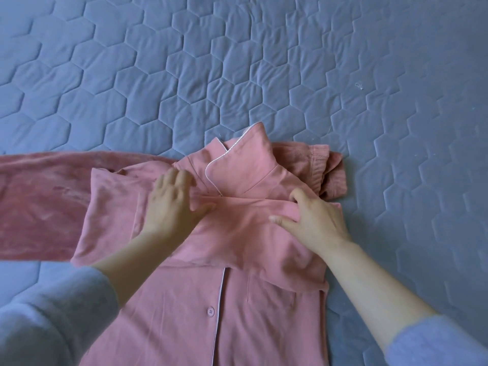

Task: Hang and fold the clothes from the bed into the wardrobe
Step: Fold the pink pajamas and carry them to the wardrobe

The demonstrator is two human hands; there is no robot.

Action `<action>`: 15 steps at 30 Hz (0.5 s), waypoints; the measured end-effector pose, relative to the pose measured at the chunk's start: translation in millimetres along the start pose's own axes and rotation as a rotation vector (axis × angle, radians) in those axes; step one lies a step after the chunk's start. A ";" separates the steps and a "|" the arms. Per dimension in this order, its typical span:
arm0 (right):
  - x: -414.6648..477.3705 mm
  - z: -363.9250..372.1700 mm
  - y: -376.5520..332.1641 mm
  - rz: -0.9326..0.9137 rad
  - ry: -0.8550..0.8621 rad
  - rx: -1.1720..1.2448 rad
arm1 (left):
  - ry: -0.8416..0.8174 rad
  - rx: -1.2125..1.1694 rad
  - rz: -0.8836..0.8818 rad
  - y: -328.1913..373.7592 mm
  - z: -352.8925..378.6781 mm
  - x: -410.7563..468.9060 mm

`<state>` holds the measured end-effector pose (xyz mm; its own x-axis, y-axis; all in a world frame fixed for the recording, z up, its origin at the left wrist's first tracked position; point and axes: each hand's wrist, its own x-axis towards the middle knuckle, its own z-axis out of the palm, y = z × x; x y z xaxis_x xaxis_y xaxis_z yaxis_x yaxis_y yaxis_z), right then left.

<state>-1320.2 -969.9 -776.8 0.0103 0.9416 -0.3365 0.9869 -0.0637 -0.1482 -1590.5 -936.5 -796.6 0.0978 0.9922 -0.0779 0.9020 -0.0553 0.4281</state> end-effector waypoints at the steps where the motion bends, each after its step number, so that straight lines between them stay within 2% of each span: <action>1: -1.5 -0.4 0.5 0.007 0.033 0.009 | -0.001 0.011 -0.105 -8.1 0.6 -6.2; 5: -7.9 -1.1 2.7 -0.018 0.151 0.074 | -0.077 0.063 -0.432 -39.0 7.6 -28.5; 11: -20.8 2.4 -12.4 0.001 0.329 -0.040 | -0.043 -0.287 -0.709 -43.6 3.8 -18.8; 13: -27.7 4.1 -22.7 -0.030 0.381 -0.056 | -0.021 -0.324 -0.647 -33.3 -8.1 -14.2; 15: -35.0 6.6 -30.3 -0.035 0.372 -0.050 | -0.032 -0.369 -0.461 -5.8 -24.9 -16.6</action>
<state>-1351.6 -1003.1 -766.6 0.0247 0.9992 0.0299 0.9942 -0.0214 -0.1050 -1607.8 -949.9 -775.3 -0.2518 0.9006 -0.3544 0.6493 0.4288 0.6281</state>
